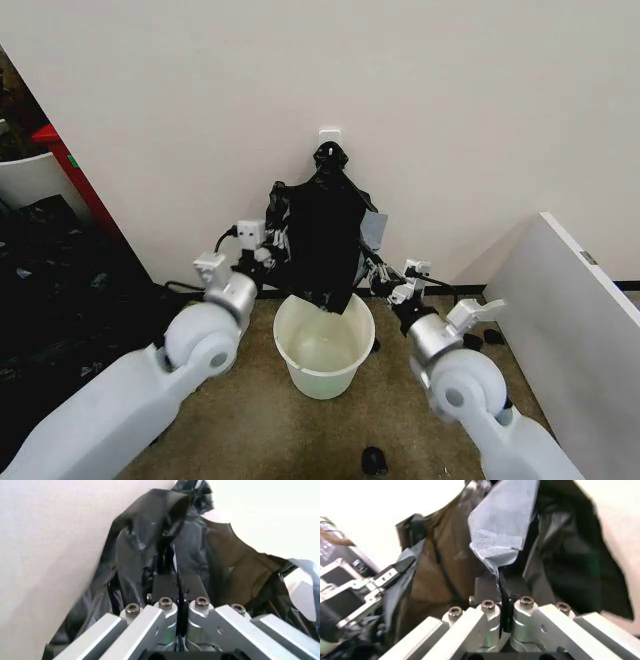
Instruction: Place the garbage bag over the trash bin.
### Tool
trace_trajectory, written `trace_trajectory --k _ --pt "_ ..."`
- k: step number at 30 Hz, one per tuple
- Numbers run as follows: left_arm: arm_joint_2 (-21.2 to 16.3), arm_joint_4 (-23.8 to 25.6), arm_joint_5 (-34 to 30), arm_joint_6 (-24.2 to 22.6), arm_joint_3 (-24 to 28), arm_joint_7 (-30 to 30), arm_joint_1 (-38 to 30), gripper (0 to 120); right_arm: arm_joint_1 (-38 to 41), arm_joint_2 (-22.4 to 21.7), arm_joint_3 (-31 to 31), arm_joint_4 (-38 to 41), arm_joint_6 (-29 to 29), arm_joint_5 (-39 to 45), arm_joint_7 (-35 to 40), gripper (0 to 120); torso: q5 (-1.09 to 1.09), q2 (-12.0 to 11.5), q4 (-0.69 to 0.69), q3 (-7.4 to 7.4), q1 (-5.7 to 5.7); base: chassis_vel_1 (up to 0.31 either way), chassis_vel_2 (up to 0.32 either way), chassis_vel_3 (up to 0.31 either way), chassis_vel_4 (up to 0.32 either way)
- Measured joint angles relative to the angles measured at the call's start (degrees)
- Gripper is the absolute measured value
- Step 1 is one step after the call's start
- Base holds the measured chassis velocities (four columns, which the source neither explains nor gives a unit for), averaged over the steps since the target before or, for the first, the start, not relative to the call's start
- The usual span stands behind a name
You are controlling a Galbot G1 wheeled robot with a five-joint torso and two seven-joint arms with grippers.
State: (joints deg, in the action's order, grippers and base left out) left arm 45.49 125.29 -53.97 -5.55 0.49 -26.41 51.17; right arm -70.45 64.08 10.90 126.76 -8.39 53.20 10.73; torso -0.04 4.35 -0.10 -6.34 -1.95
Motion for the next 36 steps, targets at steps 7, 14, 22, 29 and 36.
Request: trace_trajectory --k 7,14,22,29,36 --pt "-0.02 4.62 -0.03 0.11 -0.69 0.08 3.7 0 -8.58 -0.05 1.13 7.27 -1.22 -0.91 0.87 0 0.0 0.0 -0.05 0.0 0.0 0.0 0.0 0.0 0.0" --pt "0.22 6.61 -1.31 -0.55 -0.51 -0.98 5.95 0 -14.19 -0.45 2.63 9.62 -1.11 -2.32 0.97 0 0.0 0.0 -0.05 0.0 0.0 0.0 0.0 0.0 0.0" --pt "0.88 7.38 -1.7 -1.13 0.19 -1.55 8.41 0 -19.6 -0.72 3.88 12.12 -1.24 -2.99 2.54 0 0.0 0.0 -0.04 -0.01 0.0 0.0 0.0 0.0 0.0" --pt "0.81 9.35 -2.56 -1.68 0.09 -2.13 8.79 0 -20.71 -0.25 4.0 14.81 -3.23 -1.84 6.53 0 0.01 0.0 -0.04 -0.01 0.0 0.0 0.0 0.0 0.0" --pt "2.54 8.84 -5.14 -2.13 0.29 -2.85 6.14 0 -19.47 -1.13 8.56 16.66 -4.77 2.45 9.48 0 0.0 0.0 -0.04 -0.01 0.0 0.0 0.0 0.0 0.0"
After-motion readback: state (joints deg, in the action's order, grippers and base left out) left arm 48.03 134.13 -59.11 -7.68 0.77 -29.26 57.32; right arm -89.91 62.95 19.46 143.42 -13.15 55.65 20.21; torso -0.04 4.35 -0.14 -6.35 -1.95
